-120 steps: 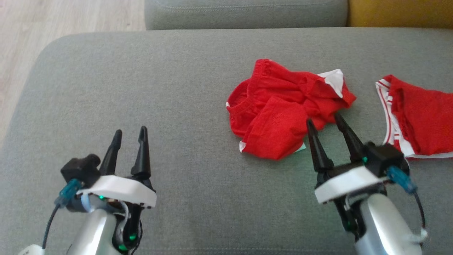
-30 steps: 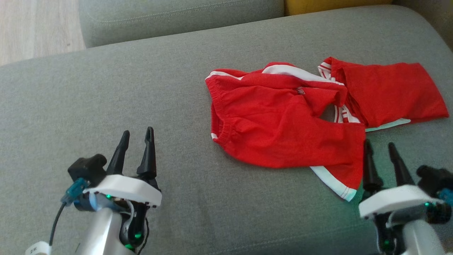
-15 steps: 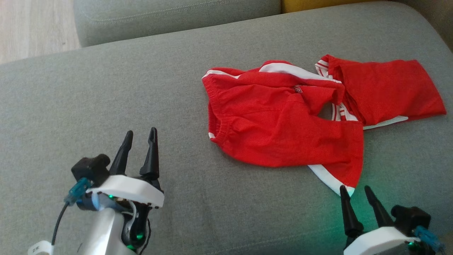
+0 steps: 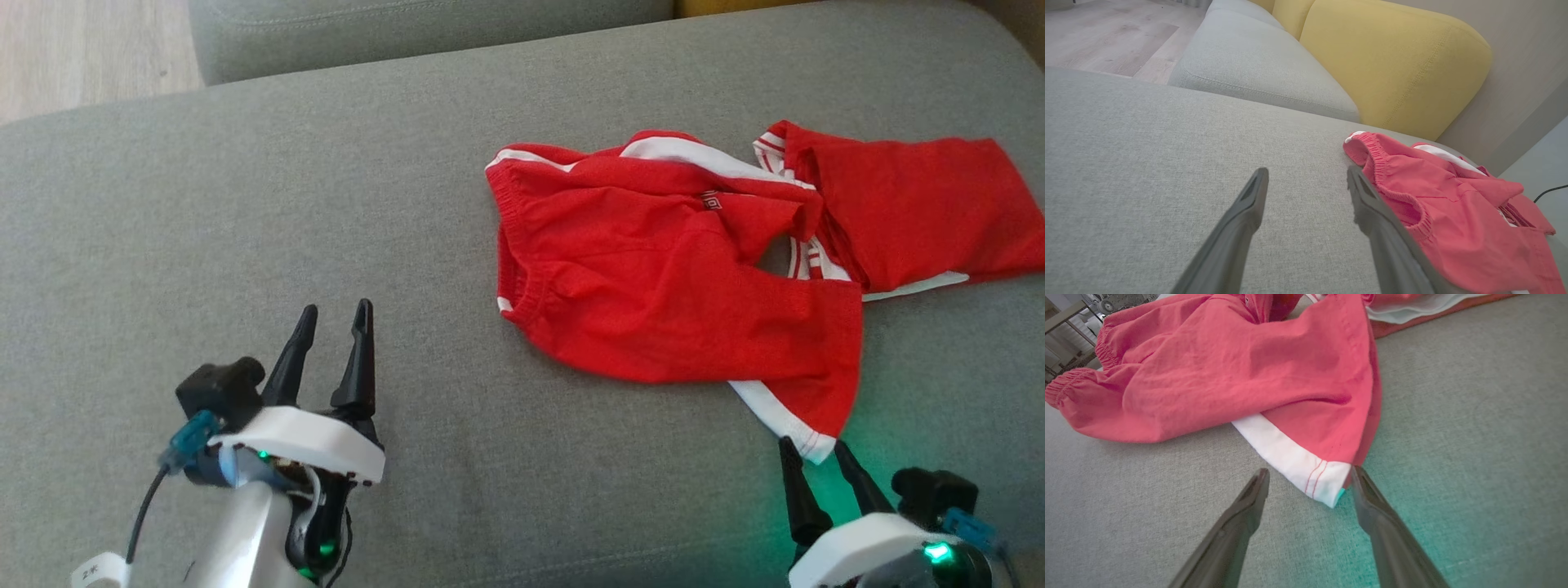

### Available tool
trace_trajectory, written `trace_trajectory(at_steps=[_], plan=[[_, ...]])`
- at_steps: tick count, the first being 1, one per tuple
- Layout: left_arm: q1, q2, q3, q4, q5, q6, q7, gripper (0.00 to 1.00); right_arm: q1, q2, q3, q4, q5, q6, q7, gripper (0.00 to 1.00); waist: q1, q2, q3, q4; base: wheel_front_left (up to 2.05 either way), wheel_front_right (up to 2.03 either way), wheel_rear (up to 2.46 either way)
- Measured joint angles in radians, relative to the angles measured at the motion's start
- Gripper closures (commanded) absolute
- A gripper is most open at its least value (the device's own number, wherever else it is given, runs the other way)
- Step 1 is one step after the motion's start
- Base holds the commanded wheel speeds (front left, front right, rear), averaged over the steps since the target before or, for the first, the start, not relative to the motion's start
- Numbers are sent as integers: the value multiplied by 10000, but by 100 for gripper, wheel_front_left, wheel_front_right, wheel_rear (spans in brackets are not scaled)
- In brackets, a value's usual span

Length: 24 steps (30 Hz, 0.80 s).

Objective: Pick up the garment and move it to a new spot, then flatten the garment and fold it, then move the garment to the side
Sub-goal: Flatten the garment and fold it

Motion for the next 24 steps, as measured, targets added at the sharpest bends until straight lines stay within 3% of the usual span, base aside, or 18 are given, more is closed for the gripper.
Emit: trace_trajectory(at_steps=[10, 11, 12, 13, 20, 24], plan=[[-8, 0, 12, 10, 10, -82, 0, 0, -153, 0, 176, 483, 73, 0, -180, 0, 0, 0, 50, 32, 0, 0, 0], [-12, 0, 12, 13, 10, -82, 0, 0, -206, 0, 190, 514, 73, 0, -180, 47, 0, 0, 61, 33, 0, 0, 0], [-14, 0, 12, 17, 10, -82, 0, 0, -251, -2, 209, 518, 73, 0, -182, 66, 0, 0, 72, 34, 0, 0, 0], [-16, 0, 10, 19, 10, -82, 0, 0, -277, -2, 230, 522, 73, 0, -194, 100, 0, 0, 81, 35, 0, 0, 0], [-42, 2, -31, 117, 190, -105, 0, 0, -454, 0, 56, 569, -61, 0, -407, 100, 0, 0, 148, -18, 0, 0, 0], [-147, 211, -807, 326, 552, -355, 2, 0, -486, 0, -347, 533, -234, 0, -431, 100, 0, 0, 186, -118, 0, 0, 0]])
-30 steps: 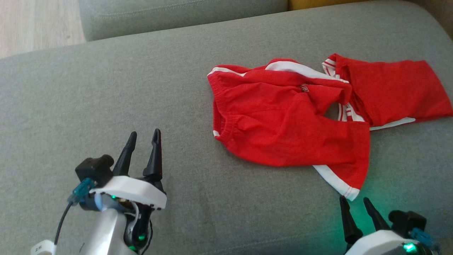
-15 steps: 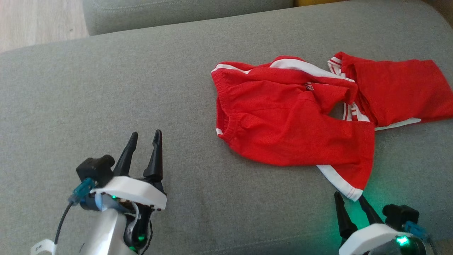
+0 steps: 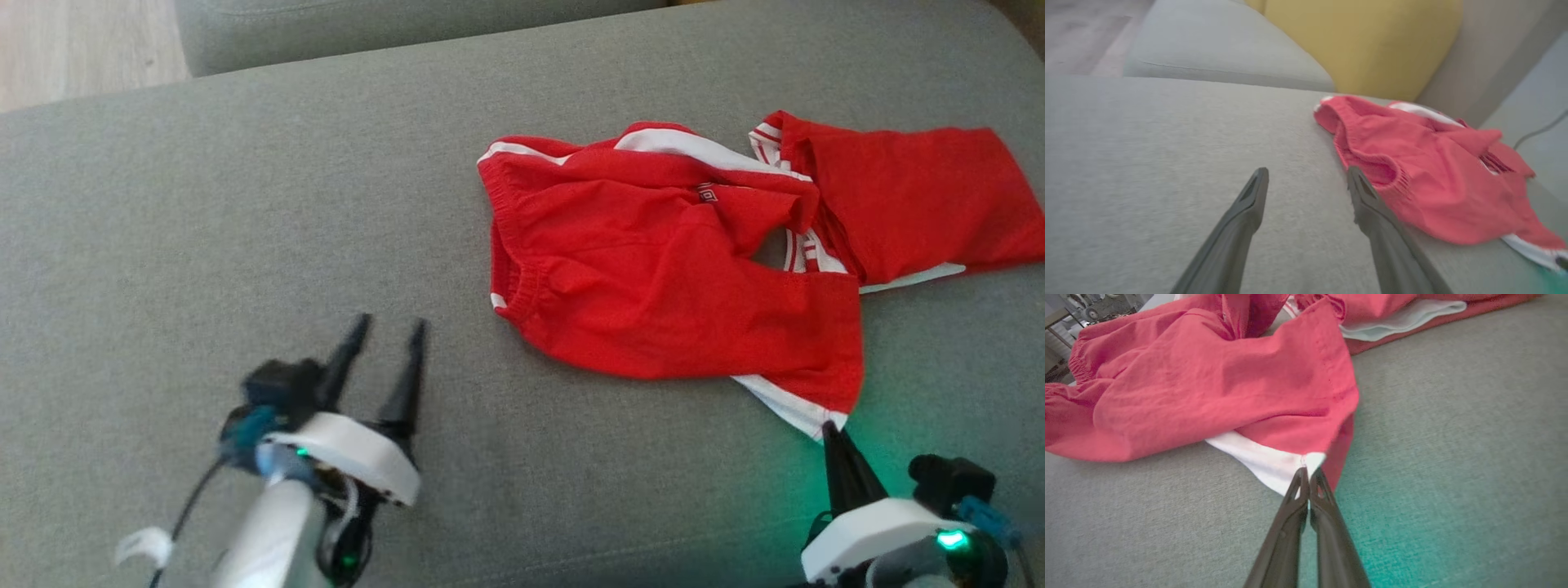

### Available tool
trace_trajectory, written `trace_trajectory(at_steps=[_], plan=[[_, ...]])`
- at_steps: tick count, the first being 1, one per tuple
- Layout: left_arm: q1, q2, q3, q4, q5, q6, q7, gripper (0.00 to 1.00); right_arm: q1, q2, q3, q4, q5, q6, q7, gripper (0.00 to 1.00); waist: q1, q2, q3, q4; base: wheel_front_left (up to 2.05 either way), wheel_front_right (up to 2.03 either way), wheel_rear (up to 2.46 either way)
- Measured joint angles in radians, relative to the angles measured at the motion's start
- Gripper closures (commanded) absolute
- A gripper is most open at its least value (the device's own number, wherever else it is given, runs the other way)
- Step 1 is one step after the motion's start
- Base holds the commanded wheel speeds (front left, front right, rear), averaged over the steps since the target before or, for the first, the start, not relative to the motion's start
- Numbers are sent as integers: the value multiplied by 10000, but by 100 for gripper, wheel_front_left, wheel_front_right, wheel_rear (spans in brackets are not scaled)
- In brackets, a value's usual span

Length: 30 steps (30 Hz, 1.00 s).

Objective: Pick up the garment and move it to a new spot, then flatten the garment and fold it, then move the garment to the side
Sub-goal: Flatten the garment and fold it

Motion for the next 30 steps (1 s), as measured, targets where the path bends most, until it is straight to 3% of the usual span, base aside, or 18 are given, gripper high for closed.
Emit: trace_trajectory(at_steps=[14, 18, 30], plan=[[-3092, 1864, -5072, 1954, 1716, -132, 25, 0, -456, -2, 10, -259, -63, 0, 130, 100, 0, 0, 454, -377, 0, 0, 0], [-3803, 1906, -5728, 2464, 1996, -163, 12, 0, -569, -2, 50, -268, -63, 0, 136, 100, 0, 0, 545, -484, 0, 0, 0], [-4453, 1847, -6366, 2861, 2537, -163, -2, 0, -569, -2, 146, -251, -63, 0, 132, 100, 0, 0, 741, -700, 0, 0, 0]])
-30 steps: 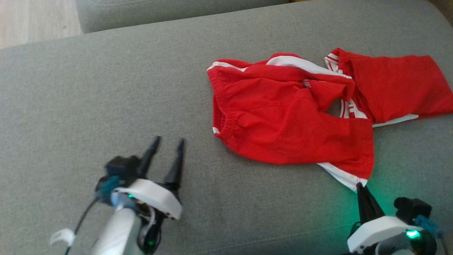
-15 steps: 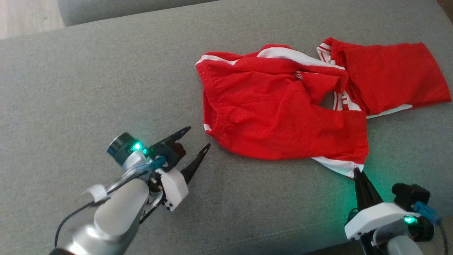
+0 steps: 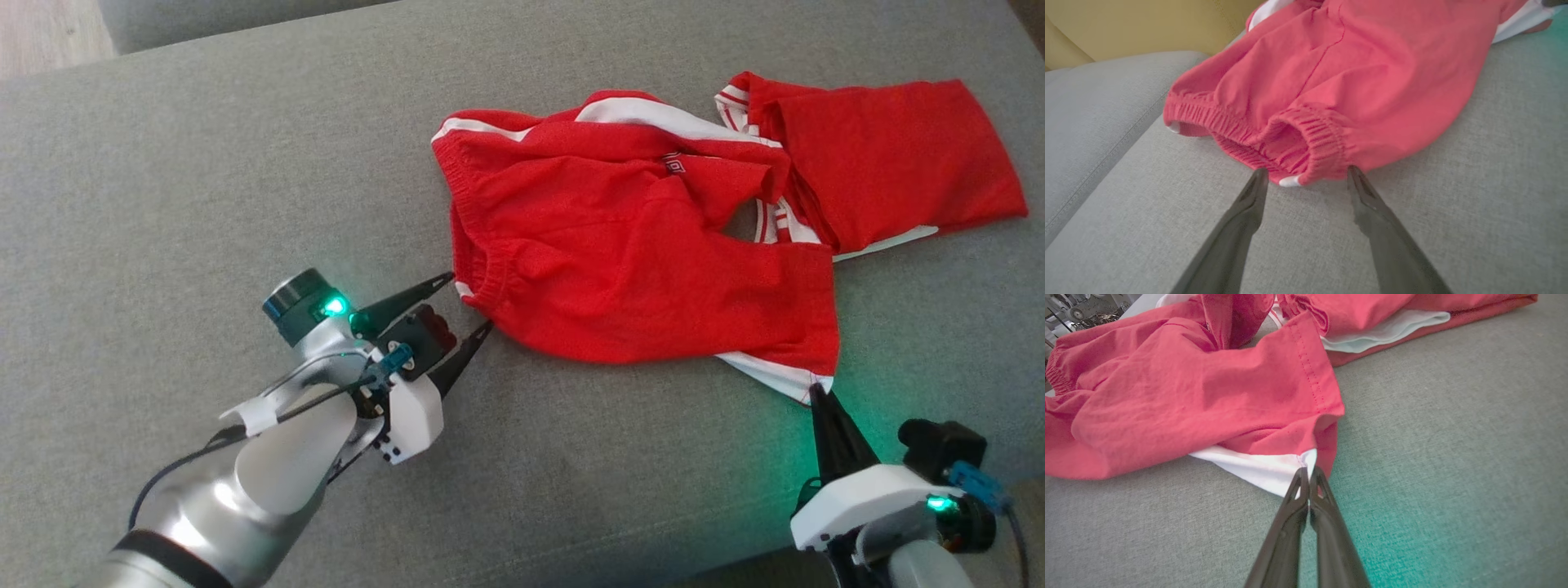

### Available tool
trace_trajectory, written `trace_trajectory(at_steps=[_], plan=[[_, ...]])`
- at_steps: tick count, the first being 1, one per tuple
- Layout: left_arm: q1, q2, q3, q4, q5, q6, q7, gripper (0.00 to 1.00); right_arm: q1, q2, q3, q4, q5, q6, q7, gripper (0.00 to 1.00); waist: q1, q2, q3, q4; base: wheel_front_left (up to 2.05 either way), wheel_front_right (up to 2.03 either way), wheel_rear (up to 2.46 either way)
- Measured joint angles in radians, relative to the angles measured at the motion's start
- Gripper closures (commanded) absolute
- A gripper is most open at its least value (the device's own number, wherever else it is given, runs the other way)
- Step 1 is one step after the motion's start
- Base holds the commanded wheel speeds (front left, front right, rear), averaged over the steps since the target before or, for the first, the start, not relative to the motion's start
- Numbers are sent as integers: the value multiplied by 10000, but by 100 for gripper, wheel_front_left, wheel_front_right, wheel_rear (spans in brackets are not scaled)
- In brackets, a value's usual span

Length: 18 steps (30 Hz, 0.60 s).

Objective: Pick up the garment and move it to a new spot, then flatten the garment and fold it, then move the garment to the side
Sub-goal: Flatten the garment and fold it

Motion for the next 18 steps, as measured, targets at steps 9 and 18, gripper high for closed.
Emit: trace_trajectory(at_steps=[9, 18], plan=[[-461, -29, -412, 364, -17, 0, 0, 0, -27, 0, 17, 10, 29, 0, -13, 100, 0, 0, 121, -40, 0, 0, 0], [-870, -36, -874, 803, -151, 0, 0, 0, -267, 0, 77, 63, 104, 0, -58, 100, 0, 0, 281, -76, 0, 0, 0]])
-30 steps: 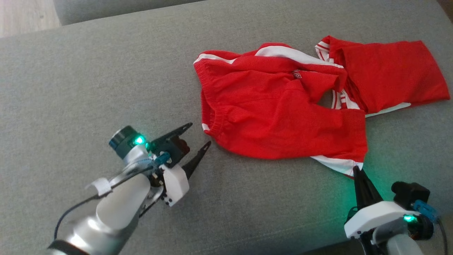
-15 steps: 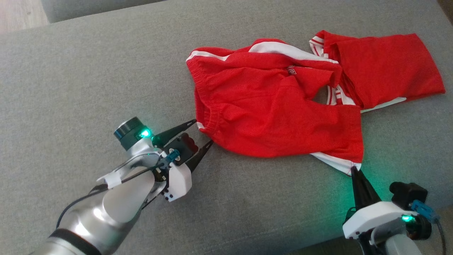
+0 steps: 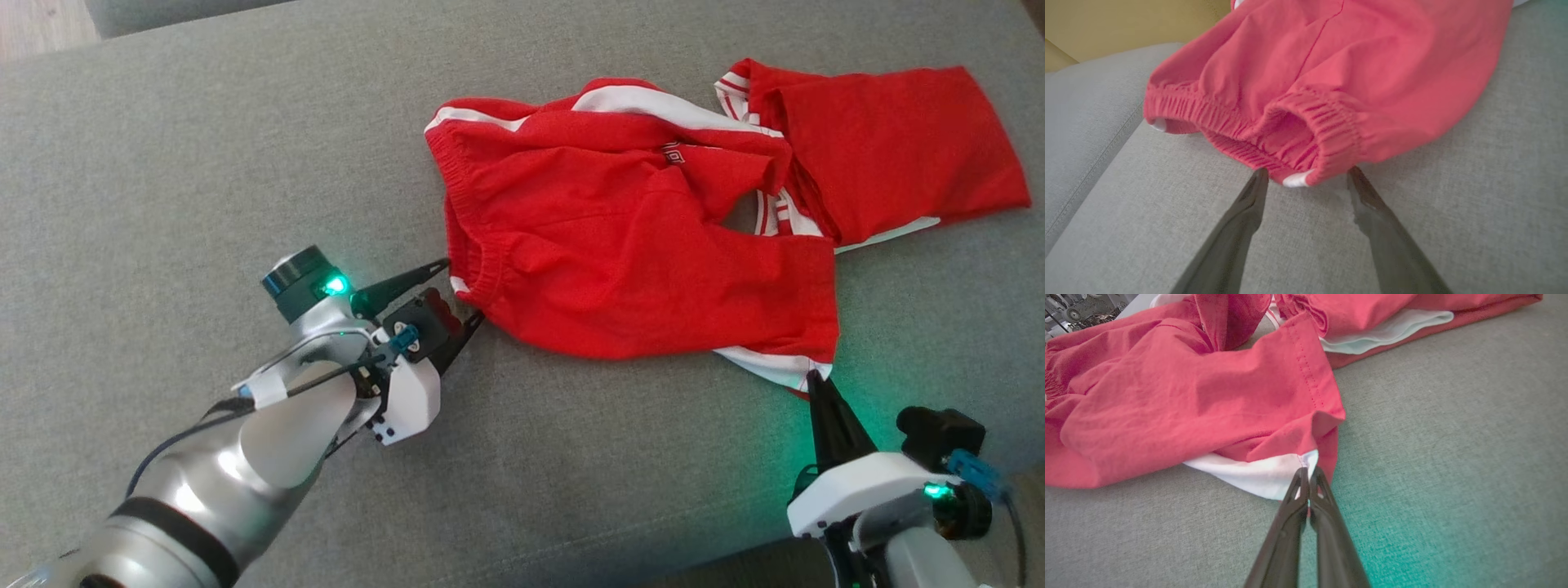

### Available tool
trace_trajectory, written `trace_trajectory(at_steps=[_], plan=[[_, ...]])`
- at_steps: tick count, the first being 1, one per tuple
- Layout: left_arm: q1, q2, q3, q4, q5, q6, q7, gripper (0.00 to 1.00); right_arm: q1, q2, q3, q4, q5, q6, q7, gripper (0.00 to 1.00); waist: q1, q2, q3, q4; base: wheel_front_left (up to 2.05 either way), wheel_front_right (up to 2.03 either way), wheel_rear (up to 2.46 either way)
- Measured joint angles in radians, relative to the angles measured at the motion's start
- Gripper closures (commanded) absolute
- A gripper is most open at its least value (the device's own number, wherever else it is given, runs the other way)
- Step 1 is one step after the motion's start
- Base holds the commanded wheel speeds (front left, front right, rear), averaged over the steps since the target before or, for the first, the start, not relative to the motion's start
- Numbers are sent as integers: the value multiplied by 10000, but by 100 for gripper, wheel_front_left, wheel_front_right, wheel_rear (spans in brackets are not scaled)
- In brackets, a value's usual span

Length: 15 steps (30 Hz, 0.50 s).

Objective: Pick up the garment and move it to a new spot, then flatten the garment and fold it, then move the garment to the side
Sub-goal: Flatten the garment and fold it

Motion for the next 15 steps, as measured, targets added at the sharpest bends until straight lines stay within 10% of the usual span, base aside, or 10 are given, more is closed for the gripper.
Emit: trace_trajectory(at_steps=[1, 5, 15], plan=[[-23, -6, -81, 31, -86, 0, 0, 0, -1, 0, 6, 15, 0, 0, 0, 100, 0, 0, 13, -3, 0, 0, 0], [-159, -17, -399, 113, -372, 0, 0, 99, -5, 0, 25, 73, 2, 0, -48, 100, 0, 0, 39, -10, 0, 0, 0], [-273, -17, -510, -67, -865, 0, -63, 100, -119, 0, -15, 265, 0, 0, -75, 100, 0, 0, -76, 109, 0, 0, 0]])
